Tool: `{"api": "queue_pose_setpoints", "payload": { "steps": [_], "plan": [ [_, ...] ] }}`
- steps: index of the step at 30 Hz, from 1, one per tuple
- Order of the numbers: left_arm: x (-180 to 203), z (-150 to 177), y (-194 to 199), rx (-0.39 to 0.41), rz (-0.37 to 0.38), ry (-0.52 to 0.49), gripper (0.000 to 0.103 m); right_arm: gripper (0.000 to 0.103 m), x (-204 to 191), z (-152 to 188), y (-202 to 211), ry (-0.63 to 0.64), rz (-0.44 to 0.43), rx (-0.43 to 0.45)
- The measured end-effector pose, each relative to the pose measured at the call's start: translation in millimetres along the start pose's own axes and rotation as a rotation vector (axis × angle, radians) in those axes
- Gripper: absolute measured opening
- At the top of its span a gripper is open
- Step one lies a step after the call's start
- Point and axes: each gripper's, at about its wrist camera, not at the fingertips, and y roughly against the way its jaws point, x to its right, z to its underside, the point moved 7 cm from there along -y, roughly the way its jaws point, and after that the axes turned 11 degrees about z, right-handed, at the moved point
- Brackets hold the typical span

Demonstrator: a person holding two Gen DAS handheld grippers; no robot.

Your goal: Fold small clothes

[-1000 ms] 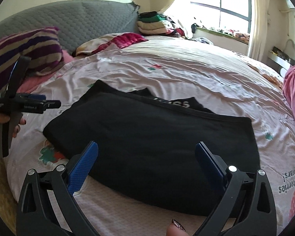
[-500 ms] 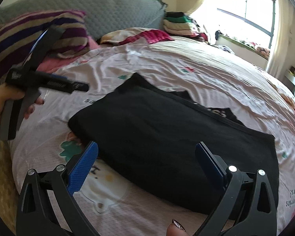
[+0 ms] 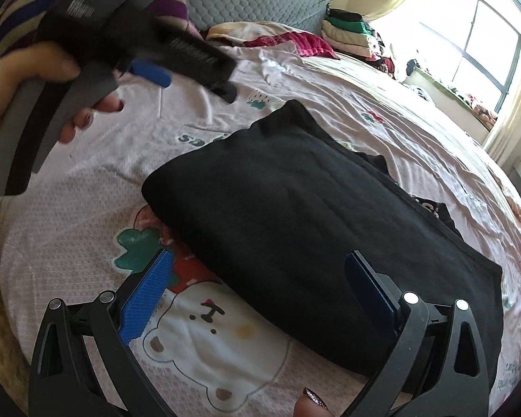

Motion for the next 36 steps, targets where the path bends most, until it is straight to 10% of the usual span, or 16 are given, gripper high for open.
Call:
{"api": "queue_pose_setpoints", "payload": {
  "steps": [25,33,36],
  "plan": [
    [9.0,-12.3,-27.2,-0.034,0.019,0.031,0.093,0.097,-11.2,-25.6,-33.3,0.105,0.141,0.05],
    [11.0,-12.0,-37.8,-0.057,0.109,0.094,0.093,0.021,-1.4,-29.4,-11.6,0.036,0.081,0.13],
    [19.3,-10.8,-39.7,-0.068,0.164,0.112,0.093,0.01,-0.8,-28.1,-5.7,0.02,0.067,0.143]
  ]
}}
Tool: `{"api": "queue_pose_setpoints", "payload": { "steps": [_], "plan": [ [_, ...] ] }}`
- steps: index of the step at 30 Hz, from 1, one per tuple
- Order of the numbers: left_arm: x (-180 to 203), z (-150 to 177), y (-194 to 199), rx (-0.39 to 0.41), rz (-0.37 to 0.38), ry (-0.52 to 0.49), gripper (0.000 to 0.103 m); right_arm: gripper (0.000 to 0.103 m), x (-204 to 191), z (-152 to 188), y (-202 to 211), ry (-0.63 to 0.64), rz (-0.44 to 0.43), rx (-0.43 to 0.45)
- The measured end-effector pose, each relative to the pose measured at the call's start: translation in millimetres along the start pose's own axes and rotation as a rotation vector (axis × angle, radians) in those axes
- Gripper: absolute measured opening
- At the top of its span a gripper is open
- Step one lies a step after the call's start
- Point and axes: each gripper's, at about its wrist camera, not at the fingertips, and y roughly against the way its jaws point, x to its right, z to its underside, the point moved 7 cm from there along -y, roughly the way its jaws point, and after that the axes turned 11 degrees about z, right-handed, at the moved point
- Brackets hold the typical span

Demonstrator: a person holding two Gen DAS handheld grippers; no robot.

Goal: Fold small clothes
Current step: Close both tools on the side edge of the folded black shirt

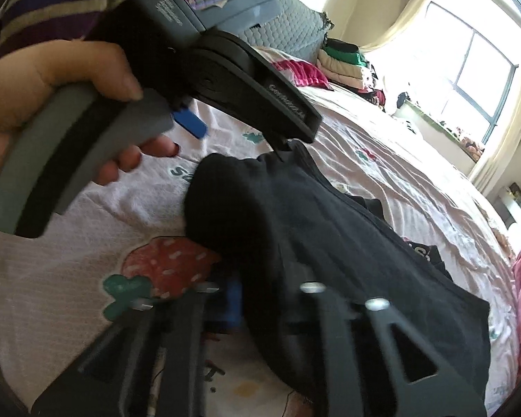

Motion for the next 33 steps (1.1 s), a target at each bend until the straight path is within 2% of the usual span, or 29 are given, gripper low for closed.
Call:
{"api": "queue_pose_setpoints", "payload": {
  "steps": [9,13,15,17,21,23,24,26,33],
  "plan": [
    [8.1,3.8,-20.8,-0.039,0.095,0.059,0.093,0.007,21.9,-0.8,11.0,-0.165,-0.047,0.018],
    [12.2,7.9,-27.8,-0.06,0.172,0.111,0.093,0.007,26.4,-0.1,15.5,-0.202,-0.064,0.025],
    [15.4,8.7,-27.7,-0.059,0.192,0.118,0.082,0.007,26.9,1.2,18.6,-0.207,-0.065,0.034],
    [18.9,9.7,-27.8,-0.062,0.205,0.118,0.067,0.007,28.4,2.2,18.6,-0.213,-0.066,0.036],
    [23.1,13.5,-32.7,-0.078,0.223,0.126,0.049,0.007,28.7,4.0,20.1,-0.219,-0.062,0.034],
    [24.4,14.9,-34.5,-0.08,0.225,0.125,0.033,0.007,27.9,4.3,19.7,-0.216,-0.058,0.032],
    [26.1,14.8,-34.2,-0.075,0.228,0.123,0.03,0.007,26.8,4.6,20.2,-0.214,-0.057,0.031],
    [29.4,13.1,-30.4,-0.059,0.233,0.115,0.011,0.007,26.3,4.7,21.6,-0.209,-0.046,0.035],
    [55.3,6.0,-5.1,0.016,0.246,0.058,0.009,0.007,37.4,7.3,35.1,-0.263,-0.033,0.062]
  ]
}}
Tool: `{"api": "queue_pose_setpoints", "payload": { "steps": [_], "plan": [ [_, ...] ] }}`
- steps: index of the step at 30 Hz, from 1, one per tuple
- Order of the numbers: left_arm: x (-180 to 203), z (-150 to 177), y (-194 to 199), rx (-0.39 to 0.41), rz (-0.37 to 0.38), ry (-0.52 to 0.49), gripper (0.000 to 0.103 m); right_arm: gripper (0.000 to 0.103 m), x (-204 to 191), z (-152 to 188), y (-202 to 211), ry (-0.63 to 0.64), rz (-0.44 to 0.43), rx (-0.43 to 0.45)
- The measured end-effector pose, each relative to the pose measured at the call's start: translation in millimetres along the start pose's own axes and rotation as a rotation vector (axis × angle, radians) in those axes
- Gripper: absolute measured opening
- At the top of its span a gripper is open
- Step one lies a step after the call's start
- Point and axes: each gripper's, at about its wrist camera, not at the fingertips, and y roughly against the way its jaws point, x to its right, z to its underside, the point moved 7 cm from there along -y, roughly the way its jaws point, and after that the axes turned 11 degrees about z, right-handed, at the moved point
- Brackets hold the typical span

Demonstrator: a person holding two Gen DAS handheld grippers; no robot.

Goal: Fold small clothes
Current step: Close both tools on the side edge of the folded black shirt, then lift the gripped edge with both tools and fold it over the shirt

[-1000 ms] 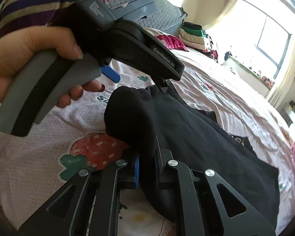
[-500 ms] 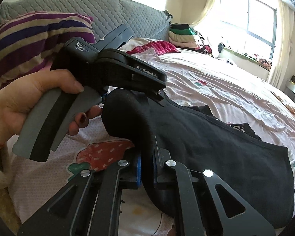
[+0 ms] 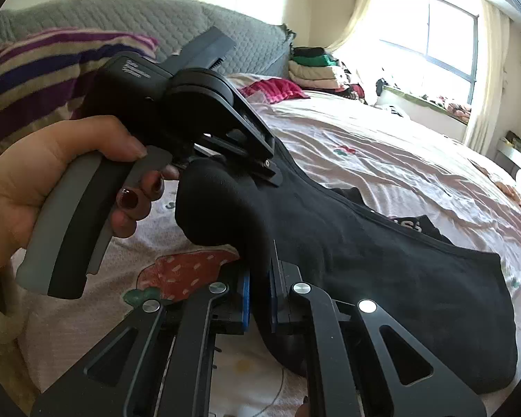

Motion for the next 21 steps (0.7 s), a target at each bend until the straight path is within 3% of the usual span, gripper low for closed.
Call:
{"api": "queue_pose_setpoints", "payload": {
  "steps": [7,21],
  "plan": [
    [33.3,-1.0,3.1,0.041,-0.01,-0.035,0.009,0.007,26.1,-1.6,20.6,-0.085,0.009,0.024],
    [116.6,-2.6,-8.0,0.011,-0.054,-0.143,0.009,0.006,79.4,4.8,54.3,-0.246,0.013,0.038]
  ]
}}
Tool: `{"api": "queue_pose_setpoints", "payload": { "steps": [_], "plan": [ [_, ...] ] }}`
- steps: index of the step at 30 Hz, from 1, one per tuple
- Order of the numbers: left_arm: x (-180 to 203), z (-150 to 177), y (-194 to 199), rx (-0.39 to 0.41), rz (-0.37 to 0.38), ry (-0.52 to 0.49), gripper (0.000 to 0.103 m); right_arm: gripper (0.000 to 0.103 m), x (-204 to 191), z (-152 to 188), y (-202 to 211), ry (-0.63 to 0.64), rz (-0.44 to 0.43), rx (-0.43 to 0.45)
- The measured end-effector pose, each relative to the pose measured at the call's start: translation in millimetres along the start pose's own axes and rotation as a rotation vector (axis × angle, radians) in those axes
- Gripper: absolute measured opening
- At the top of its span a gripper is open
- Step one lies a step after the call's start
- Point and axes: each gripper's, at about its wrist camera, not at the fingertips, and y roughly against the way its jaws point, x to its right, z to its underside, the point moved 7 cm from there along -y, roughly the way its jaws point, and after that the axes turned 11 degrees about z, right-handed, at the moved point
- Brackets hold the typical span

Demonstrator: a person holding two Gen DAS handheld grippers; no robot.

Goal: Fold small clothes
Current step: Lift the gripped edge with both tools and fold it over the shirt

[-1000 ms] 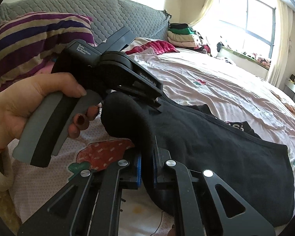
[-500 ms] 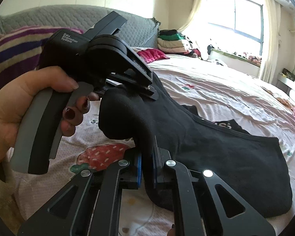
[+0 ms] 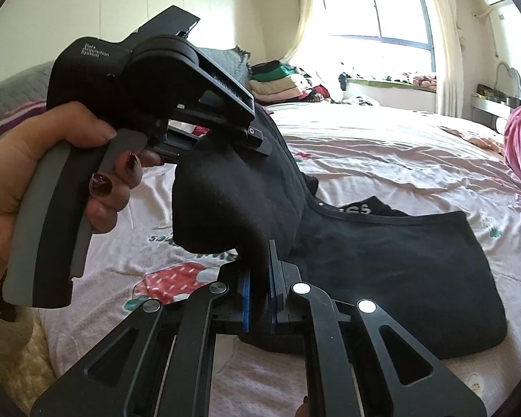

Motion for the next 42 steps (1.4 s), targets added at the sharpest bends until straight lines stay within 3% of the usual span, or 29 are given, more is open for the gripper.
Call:
{"api": "queue_pose_setpoints", "payload": {
  "steps": [22,42],
  "plan": [
    [101.2,9.6,-70.2,-0.11,-0.05,-0.116,0.01,0.006,89.1,12.5,22.4,-0.22,0.031,-0.006],
    [139.3,43.4,-167.8,-0.267,-0.109,-0.168,0.012,0.006,163.7,59.9,12.9,-0.483,0.042,-0.094]
  ]
}}
